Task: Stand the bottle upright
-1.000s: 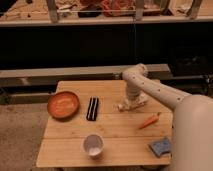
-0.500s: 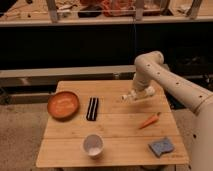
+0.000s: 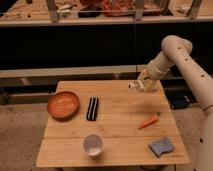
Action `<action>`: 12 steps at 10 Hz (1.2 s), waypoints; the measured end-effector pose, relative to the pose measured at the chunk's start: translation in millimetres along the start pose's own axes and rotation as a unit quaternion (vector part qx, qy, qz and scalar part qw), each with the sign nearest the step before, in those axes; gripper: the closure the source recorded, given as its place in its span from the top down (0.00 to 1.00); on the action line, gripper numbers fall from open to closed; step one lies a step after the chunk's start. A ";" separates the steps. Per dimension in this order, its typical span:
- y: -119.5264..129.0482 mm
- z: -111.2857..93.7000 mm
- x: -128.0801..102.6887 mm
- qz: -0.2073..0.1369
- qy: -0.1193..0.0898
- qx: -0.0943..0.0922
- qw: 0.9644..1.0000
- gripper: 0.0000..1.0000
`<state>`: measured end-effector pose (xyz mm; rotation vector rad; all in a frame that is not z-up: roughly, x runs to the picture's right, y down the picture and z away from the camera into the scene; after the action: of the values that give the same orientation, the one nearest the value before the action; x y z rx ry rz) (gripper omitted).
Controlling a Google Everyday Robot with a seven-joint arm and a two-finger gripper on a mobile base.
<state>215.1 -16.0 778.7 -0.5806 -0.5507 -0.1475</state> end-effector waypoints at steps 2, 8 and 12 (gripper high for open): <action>-2.2 0.5 -4.6 -0.005 -0.020 0.008 1.000 0.00; 40.3 5.0 -13.2 0.116 -0.173 0.028 0.978 0.00; 76.0 5.9 -31.6 0.139 -0.224 0.049 0.963 0.00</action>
<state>207.3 49.8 729.5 -0.5898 -0.9026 0.2840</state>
